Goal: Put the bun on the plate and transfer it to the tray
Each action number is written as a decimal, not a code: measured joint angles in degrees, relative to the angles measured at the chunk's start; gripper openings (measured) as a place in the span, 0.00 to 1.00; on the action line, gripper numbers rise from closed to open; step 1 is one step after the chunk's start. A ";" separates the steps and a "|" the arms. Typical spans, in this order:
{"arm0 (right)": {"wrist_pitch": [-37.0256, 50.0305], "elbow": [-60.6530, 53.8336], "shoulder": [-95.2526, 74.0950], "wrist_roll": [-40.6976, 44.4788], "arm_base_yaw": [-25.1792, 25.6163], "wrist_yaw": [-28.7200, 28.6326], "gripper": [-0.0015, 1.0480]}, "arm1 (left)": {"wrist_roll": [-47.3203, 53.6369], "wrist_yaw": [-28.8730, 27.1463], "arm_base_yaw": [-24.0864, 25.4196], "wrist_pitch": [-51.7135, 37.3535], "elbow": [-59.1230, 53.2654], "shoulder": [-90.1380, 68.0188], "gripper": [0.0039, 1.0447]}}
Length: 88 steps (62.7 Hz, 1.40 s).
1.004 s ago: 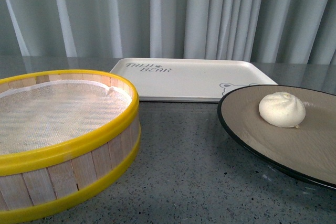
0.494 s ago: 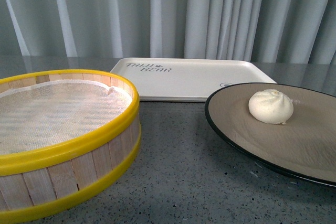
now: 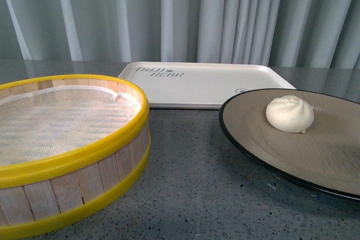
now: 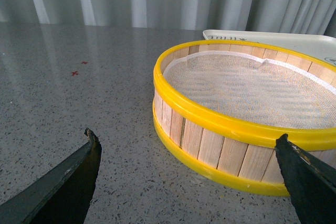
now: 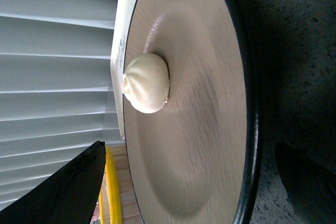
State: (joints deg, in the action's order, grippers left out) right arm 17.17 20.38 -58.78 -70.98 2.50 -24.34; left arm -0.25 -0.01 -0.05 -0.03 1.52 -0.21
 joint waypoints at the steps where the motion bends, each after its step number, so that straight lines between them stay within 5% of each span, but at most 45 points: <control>1: 0.07 0.09 -0.22 -0.09 -0.02 -0.02 0.92 | -0.02 0.00 0.00 0.00 0.00 0.00 0.94; 9: 0.66 1.14 -2.58 -1.42 -0.39 -0.26 0.91 | 0.00 0.00 0.00 0.00 0.00 0.00 0.94; 40: 1.18 1.90 -4.55 -1.99 -1.66 -0.74 0.06 | 0.00 0.00 0.00 0.00 0.00 0.00 0.94; 56: -1.64 0.04 2.43 -1.68 -1.46 -1.49 0.03 | 0.00 0.00 0.00 0.00 0.00 0.00 0.94; 73: -13.77 -3.15 23.87 -1.18 1.90 -3.89 0.03 | 0.00 0.00 0.00 0.00 0.00 0.00 0.94; 88: -6.62 1.18 14.29 -1.70 5.55 -3.28 0.03 | 0.00 0.00 0.00 0.00 0.00 0.00 0.94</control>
State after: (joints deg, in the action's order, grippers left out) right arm 10.55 21.56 -44.49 -72.69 8.05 -27.62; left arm -0.25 -0.01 -0.05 -0.03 1.52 -0.21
